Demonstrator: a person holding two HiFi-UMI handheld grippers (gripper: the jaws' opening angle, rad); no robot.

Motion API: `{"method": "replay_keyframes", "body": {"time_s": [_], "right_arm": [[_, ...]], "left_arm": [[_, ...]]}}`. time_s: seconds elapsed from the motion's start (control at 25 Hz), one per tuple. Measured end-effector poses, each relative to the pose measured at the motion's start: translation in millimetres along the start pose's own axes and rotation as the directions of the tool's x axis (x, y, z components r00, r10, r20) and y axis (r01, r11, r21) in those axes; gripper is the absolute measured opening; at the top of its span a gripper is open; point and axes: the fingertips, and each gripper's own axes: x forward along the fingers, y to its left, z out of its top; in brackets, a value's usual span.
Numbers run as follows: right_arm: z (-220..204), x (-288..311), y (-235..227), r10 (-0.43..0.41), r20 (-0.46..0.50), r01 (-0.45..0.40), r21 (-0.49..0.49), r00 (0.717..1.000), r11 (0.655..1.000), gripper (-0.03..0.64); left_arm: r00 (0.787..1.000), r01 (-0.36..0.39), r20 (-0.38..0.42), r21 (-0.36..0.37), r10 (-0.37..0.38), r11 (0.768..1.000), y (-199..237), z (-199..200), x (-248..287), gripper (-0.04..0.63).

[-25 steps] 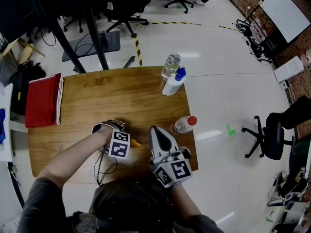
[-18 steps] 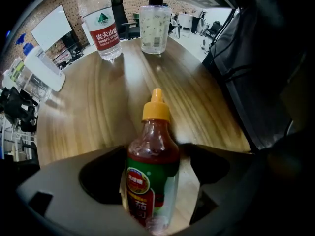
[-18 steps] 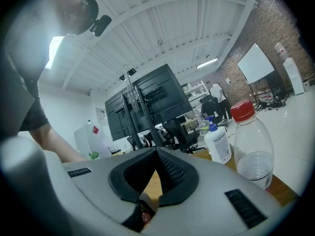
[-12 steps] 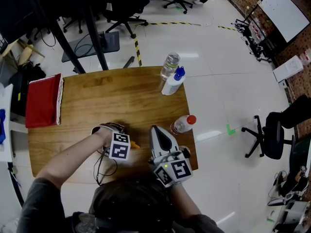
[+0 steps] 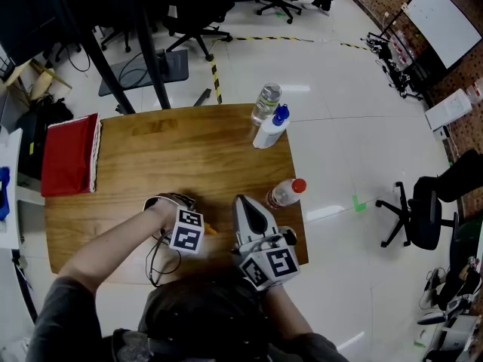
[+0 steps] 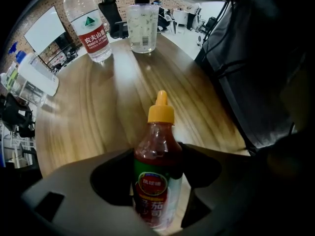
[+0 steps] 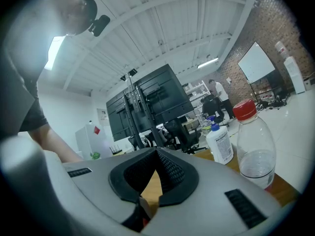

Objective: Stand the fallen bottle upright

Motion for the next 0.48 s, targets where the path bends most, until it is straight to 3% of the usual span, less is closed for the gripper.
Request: {"method": "replay_keyframes", "body": {"time_s": [0.48], "right_arm": [[2.9,-4.9,1.5,-0.003,0.005,0.004,-0.004,1.0,1.0,-0.002]], "left_arm": [[1.0,0.018,-0.014,0.014,-0.018,1.0,-6.6,-0.6,-6.5,0.307]]}}
